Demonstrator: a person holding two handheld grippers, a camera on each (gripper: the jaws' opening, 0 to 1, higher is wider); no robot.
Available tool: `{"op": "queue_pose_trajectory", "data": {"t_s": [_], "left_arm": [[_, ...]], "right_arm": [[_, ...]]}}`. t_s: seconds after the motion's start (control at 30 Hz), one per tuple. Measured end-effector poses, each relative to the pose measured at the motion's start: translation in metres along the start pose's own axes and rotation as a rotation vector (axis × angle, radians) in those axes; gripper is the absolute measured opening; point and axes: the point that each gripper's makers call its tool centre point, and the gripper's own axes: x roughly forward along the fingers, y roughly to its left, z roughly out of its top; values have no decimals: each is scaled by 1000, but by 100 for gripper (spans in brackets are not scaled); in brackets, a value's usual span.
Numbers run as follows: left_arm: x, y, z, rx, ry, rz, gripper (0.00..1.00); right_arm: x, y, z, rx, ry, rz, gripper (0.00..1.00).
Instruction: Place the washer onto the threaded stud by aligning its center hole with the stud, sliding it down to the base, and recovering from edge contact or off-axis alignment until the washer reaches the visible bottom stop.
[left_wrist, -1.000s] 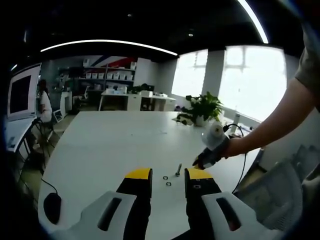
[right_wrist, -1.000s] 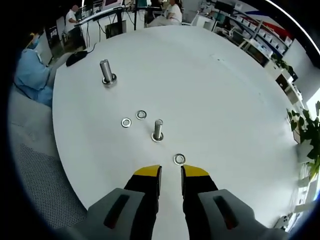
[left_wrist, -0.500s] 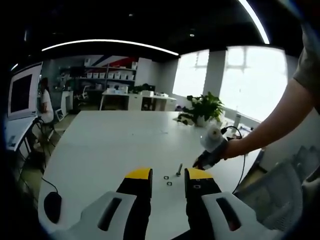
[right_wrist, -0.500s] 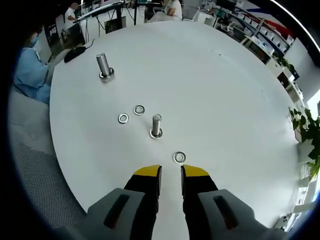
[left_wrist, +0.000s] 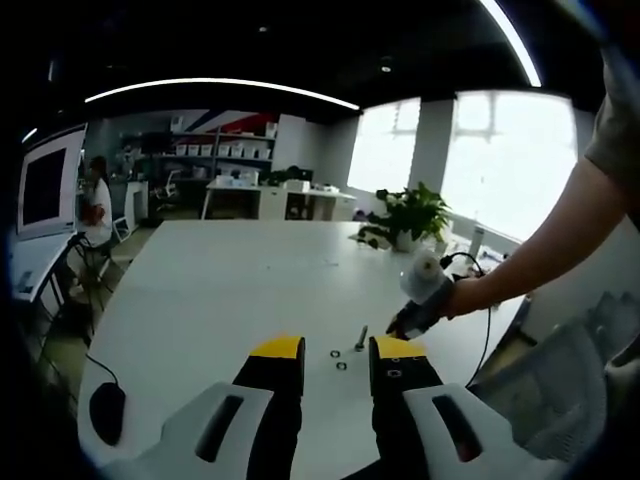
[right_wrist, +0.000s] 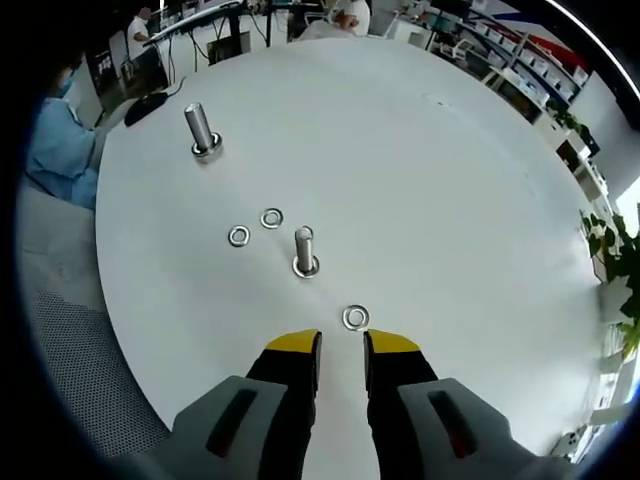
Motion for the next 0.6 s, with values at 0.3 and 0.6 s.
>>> {"op": "queue_pose_trajectory", "data": {"t_s": [0.3, 0.6], "left_arm": [[1, 0, -2, -1, 10, 0, 24], [1, 2, -4, -7, 18, 4, 24]], "right_arm": [[8, -1, -8, 17, 14, 9, 20], [17, -5, -5, 33, 11, 8, 20]]}}
